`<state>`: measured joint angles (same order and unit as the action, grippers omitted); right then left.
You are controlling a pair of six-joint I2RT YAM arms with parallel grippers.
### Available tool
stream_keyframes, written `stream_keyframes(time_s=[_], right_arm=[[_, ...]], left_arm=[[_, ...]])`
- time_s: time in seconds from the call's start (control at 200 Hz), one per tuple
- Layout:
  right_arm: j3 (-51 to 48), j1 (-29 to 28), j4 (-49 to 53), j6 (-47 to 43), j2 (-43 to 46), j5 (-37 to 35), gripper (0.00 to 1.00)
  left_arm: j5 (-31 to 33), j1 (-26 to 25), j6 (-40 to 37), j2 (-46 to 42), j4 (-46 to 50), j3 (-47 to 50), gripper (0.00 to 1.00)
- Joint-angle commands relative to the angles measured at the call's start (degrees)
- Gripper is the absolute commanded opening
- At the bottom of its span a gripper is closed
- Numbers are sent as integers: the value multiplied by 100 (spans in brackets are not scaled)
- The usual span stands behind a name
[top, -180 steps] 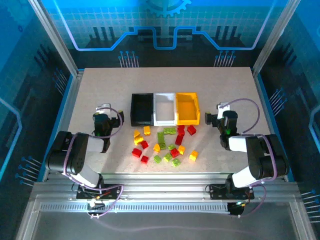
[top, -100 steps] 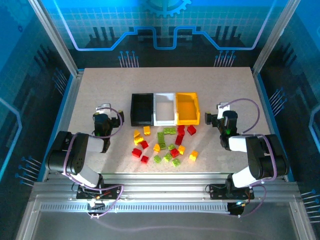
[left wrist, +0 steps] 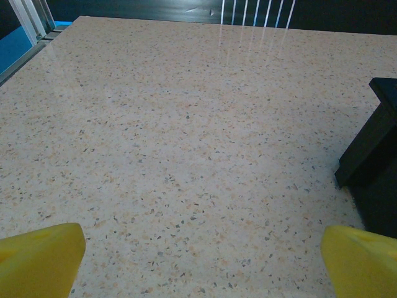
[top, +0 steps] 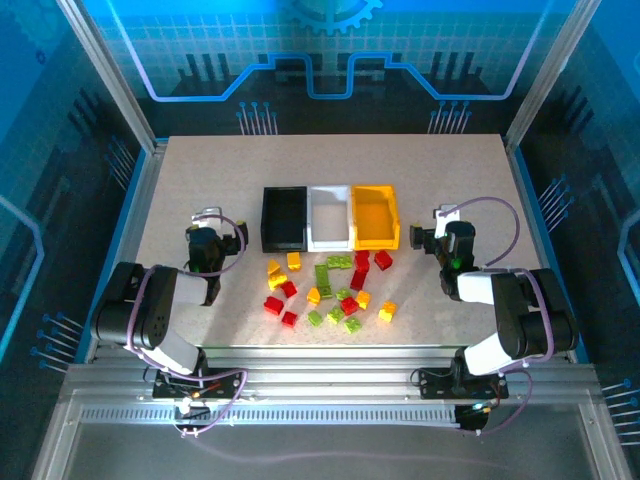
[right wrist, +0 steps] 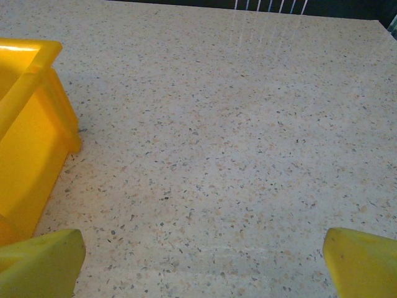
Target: Sort the legos into containers by color
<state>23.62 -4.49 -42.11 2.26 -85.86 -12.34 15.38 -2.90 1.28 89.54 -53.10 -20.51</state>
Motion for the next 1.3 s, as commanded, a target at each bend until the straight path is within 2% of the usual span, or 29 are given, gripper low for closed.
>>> stream_keyframes(time_s=[0.0, 0.185, 0.28, 0.305, 0.35, 0.385, 0.475, 0.575, 0.64, 0.68, 0.735, 0.775, 0.83, 0.861, 0.916, 0.966, 1.046, 1.131, 1.236, 1.296], right_arm=[[22, -44, -276, -90, -18, 34, 100], [29, -41, -272, -94, -18, 45, 100], [33, 122, -228, -8, 33, 350, 100], [96, 153, -22, 56, 116, 316, 100], [221, 177, 346, 112, 306, 209, 100], [380, 160, 778, 159, 459, 87, 100], [901, 177, 2005, 408, 683, -119, 100], [1181, 108, 2630, 732, 908, -293, 100], [1298, -9, 3123, 1011, 1092, -788, 100], [1427, -137, 3432, 1326, 1179, -1478, 100], [1833, -199, 4334, 2144, 1169, -2331, 100], [2256, -134, 5348, 3010, 1086, -2565, 100], [2928, 64, 6730, 4069, 905, -2344, 100], [3142, 151, 7144, 4355, 787, -2154, 100], [3311, 330, 7114, 3996, 598, -1256, 100], [3252, 282, 7009, 3908, 590, -1095, 100], [2933, 53, 6551, 3441, 840, -653, 95], [2846, -257, 6785, 3395, 1055, -366, 95], [2823, -564, 7349, 3563, 1142, 111, 91], [2720, -866, 7573, 3665, 1267, 226, 89]], left_arm=[[68, -17, -84, -8, -280, -23, 99], [58, -9, -75, -7, -249, -32, 99], [215, -28, -88, -48, -267, -30, 99], [386, -64, -68, -172, -138, -27, 99], [305, -93, -132, -381, -156, 54, 99], [552, -199, -183, -586, 3, 82, 99], [923, -273, -128, -1312, 746, -51, 99], [1316, -273, 89, -1751, 1161, -299, 99], [1347, -273, 328, -1938, 1110, -403, 99], [1385, -273, 586, -1982, 979, -464, 99], [1633, -264, 1195, -1989, 841, -553, 99], [1931, -262, 1867, -2031, 993, -655, 99], [2145, -207, 2923, -2216, 1512, -757, 99], [2130, -135, 3561, -2377, 2053, -812, 99], [2132, 30, 4885, -2661, 3174, -940, 99], [1895, 245, 5759, -2823, 3967, -1031, 99], [1108, 488, 5517, -2928, 3610, -864, 99], [619, 483, 5295, -3066, 3055, -722, 99], [216, 483, 5396, -3237, 3565, -1008, 99], [-279, 448, 5299, -3225, 3902, -1302, 99]])
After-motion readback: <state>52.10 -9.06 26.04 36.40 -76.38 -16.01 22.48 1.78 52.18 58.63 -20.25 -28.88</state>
